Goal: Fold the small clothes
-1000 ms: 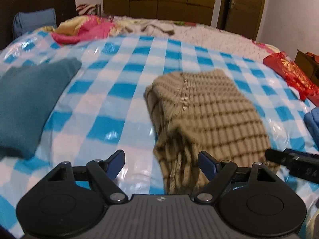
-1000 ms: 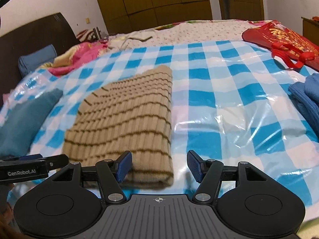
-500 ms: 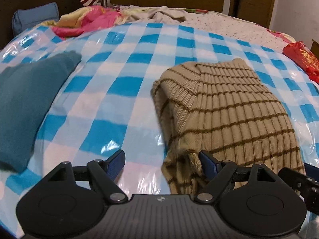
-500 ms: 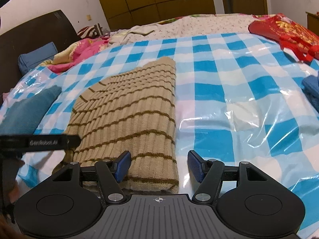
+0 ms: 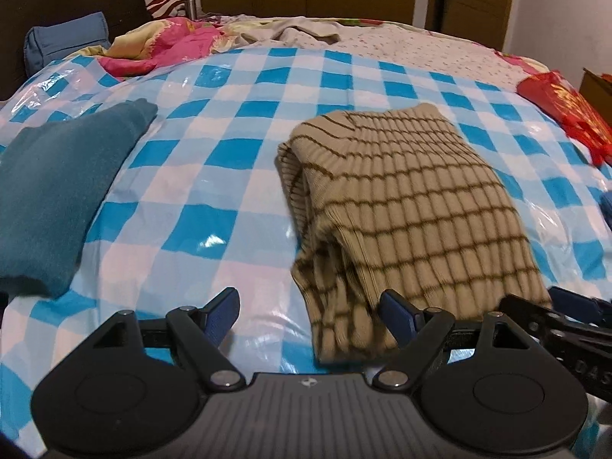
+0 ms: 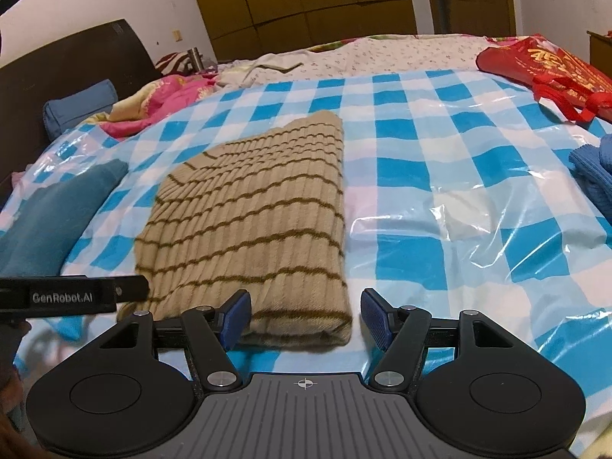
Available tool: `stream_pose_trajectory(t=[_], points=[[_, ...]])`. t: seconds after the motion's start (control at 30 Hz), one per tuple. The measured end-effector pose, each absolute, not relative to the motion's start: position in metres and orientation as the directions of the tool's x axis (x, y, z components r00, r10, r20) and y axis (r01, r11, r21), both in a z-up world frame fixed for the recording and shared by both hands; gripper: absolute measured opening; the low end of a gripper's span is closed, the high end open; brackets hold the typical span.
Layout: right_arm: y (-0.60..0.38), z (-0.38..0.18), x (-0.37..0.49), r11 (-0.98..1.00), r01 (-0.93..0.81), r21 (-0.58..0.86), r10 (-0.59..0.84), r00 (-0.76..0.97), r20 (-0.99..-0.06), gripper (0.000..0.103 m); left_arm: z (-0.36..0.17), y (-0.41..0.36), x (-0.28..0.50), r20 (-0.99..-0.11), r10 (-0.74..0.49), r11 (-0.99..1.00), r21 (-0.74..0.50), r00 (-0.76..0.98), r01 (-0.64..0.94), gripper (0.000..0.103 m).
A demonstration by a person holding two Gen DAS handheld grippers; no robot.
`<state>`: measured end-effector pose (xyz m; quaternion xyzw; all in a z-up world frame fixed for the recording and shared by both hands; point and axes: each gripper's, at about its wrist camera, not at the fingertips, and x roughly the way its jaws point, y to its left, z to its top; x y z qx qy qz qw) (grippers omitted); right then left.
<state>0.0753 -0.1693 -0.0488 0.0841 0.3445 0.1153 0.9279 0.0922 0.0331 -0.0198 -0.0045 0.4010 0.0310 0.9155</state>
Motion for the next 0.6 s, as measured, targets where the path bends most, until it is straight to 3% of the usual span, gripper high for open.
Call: stream_pose_trajectory(t=[0.6], points=[[-0.158, -0.056, 0.052, 0.969, -0.175, 0.175, 0.247, 0.718, -0.651, 0.067, -0.046, 0.026, 0.073, -0.759, 0.093, 0.996, 0.079, 0.644, -0.051, 0.091]])
